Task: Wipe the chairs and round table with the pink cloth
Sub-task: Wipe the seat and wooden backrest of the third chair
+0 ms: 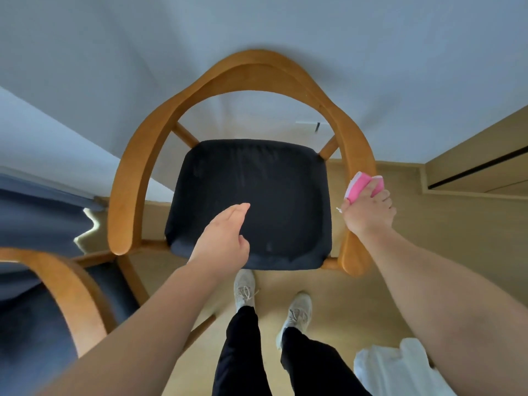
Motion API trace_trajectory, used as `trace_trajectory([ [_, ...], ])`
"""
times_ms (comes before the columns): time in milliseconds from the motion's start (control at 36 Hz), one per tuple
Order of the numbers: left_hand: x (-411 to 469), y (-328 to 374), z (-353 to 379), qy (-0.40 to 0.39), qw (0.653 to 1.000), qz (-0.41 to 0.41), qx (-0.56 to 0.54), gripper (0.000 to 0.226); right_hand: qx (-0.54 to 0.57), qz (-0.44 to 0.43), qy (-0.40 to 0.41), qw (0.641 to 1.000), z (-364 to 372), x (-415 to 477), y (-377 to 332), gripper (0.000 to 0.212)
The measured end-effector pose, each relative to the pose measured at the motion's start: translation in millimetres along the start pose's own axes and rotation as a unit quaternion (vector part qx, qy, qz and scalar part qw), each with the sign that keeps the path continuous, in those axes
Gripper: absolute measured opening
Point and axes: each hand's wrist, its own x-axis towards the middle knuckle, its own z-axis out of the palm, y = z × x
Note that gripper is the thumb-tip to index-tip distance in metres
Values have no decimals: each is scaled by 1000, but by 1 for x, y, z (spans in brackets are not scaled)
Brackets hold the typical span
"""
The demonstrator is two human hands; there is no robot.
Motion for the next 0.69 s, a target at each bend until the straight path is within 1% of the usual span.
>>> trace_trajectory([
  [194, -40, -5, 6, 9, 1000, -29, -6, 61, 4, 28, -15, 999, 11, -36, 4, 91],
  [389, -71, -28, -2, 19, 999, -44, -7, 60, 41, 59, -25, 997, 21, -70, 3, 94],
  [583, -87, -48, -11, 1, 1000, -15, -14, 59, 71, 92, -35, 993, 36, -106, -1, 91],
  [695, -93, -62, -13, -13, 1000, 1, -11, 60, 70, 98, -33, 992, 42, -128, -3, 86],
])
